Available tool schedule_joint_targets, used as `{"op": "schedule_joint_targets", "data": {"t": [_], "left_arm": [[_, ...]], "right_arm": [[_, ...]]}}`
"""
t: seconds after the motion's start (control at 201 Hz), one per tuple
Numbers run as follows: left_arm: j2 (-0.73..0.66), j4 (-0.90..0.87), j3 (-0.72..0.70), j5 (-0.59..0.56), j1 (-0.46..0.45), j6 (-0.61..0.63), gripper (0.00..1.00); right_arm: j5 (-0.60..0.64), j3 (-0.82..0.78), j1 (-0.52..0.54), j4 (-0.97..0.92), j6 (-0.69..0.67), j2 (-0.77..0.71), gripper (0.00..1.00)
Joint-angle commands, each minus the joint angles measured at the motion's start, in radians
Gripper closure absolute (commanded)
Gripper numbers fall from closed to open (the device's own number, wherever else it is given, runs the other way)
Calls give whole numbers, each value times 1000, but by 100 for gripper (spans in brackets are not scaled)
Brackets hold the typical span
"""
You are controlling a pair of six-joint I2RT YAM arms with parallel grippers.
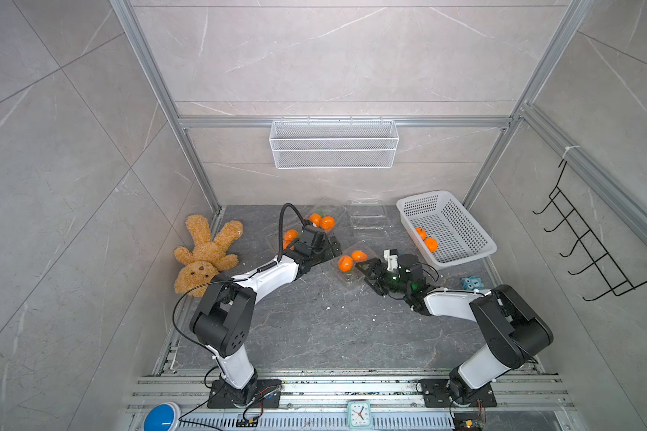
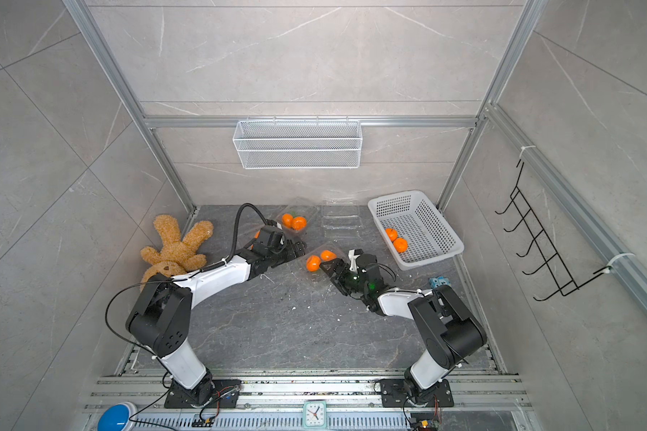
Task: Take oranges out of containers
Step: Open the packing box at the center of the board.
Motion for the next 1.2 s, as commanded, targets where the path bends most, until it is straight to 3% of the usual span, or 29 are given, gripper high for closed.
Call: {"op": "schedule_joint_targets", "data": {"t": [0.0, 0.279, 0.698, 1.192], "left_arm": [[58, 49, 55, 77, -9, 46, 0], [131, 97, 99, 127, -9, 14, 0], [119, 153, 57, 158, -27, -43, 0], [113, 200, 15, 168, -67, -99, 0]], "right_arm": [[3, -9, 6, 73, 41, 26, 13], [-11, -16, 8, 159, 86, 64, 16], [-16, 4, 7, 164, 88, 84, 18], [28, -6, 7, 273, 109, 124, 30]]}}
